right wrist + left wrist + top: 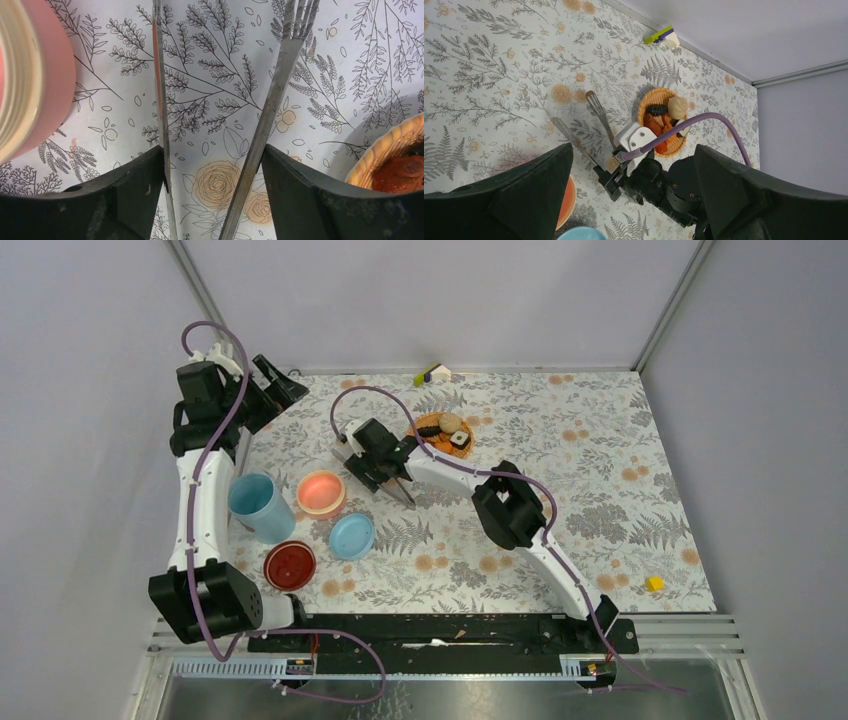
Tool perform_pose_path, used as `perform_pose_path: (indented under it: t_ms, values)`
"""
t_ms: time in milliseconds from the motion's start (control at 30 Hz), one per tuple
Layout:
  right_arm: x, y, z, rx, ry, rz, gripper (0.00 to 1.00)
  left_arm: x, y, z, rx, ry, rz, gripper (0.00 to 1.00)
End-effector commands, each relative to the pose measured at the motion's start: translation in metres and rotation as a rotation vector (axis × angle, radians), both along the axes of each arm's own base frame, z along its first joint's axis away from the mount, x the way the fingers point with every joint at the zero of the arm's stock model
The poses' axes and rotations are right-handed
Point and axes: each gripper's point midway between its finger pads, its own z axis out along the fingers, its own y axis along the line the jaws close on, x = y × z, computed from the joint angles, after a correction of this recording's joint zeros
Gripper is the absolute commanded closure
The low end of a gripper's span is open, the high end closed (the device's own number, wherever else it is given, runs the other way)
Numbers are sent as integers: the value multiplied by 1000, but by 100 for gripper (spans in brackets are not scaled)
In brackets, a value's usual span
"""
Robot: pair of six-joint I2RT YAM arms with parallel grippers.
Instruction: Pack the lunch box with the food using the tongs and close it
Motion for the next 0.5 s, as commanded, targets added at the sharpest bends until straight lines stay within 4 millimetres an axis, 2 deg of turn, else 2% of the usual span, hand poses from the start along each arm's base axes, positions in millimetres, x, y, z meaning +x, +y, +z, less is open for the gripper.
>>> perform_pose_path:
  t_ms: [0,133,300,467]
  values:
    - [-42,-53,-69,-262,168,10,21,4,2,8,-24,-39,-14,1]
    - [-56,-55,-76,-256,240,6,20,4,3,7,-38,-34,-13,1]
    - [-70,-73,-82,-291,269,-1,20,2,5,8,-42,-40,-12,1]
    - [-77,-82,-82,-281,264,-7,18,3,3,7,-63,-42,-18,1]
